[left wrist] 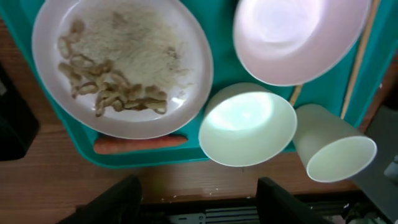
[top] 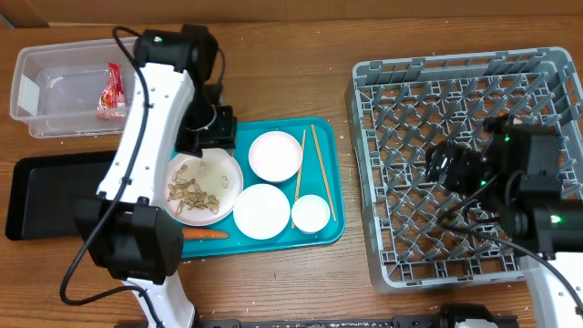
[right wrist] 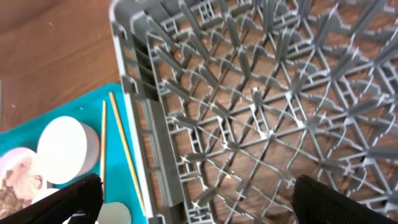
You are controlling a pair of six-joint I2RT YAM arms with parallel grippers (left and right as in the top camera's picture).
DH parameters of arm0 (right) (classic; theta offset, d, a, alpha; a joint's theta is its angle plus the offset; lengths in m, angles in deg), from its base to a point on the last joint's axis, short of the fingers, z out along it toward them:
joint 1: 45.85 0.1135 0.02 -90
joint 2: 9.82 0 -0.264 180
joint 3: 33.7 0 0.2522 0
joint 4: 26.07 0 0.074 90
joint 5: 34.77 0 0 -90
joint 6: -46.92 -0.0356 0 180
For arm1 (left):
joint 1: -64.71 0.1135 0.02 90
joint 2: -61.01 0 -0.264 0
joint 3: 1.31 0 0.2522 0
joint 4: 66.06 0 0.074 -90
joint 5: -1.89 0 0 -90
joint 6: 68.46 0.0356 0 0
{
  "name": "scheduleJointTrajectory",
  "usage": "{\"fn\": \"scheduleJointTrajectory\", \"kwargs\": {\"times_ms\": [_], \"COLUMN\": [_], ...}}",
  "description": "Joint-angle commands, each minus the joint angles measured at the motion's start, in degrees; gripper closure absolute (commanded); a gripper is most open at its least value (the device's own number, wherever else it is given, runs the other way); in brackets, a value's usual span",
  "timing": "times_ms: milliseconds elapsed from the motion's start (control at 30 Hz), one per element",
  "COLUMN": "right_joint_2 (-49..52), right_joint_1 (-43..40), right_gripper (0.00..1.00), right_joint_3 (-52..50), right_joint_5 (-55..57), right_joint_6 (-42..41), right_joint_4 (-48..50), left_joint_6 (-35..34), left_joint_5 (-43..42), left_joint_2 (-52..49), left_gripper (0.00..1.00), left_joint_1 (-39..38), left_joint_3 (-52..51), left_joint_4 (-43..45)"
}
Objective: Sort waste into correct bins and load items into the dishwasher
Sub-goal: 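Grasp the white cup on the tray with the left gripper and lift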
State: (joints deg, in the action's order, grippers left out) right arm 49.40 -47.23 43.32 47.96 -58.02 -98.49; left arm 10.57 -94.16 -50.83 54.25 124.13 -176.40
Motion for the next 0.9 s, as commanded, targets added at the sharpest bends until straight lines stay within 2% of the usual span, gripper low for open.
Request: {"fn": "scheduleJointTrajectory", "kwargs": {"times_ms": [0, 300, 600, 767, 867], "right_joint_2": [0.81, 0.81, 0.81, 0.81, 0.81], "right_joint_1": [0.24, 0.24, 0.24, 0.24, 0.24], "right_gripper": [0.00, 0.00, 0.00, 0.00, 0.00], "right_joint_3": [2.45, 2.45, 2.45, 2.45, 2.45], "right_joint_5": [-0.48, -0.26, -0.24, 1.29, 2.21], "right_joint_6": [0.55, 0.55, 0.57, 0.57, 0.57], "right_joint_4": [-0.02, -0.07, -0.90, -1.97, -2.38], "left_joint_6": [3.52, 3.69, 3.02, 2.80, 2.80], "left_joint_5": [-3.39, -6.25, -7.56, -8.70, -9.46], "left_joint_2": [1.99, 1.95, 1.79, 1.68, 1.68], "left_gripper": [0.38, 0.39, 0.41, 0.54, 0.79], "left_joint_1": [-5.66, -17.03, -21.94, -21.94, -21.94], "left_joint_3": [-1.11, -10.51, -23.39, -27.78, -28.13], "left_joint_4": [0.68, 5.31, 18.23, 23.52, 24.83]}}
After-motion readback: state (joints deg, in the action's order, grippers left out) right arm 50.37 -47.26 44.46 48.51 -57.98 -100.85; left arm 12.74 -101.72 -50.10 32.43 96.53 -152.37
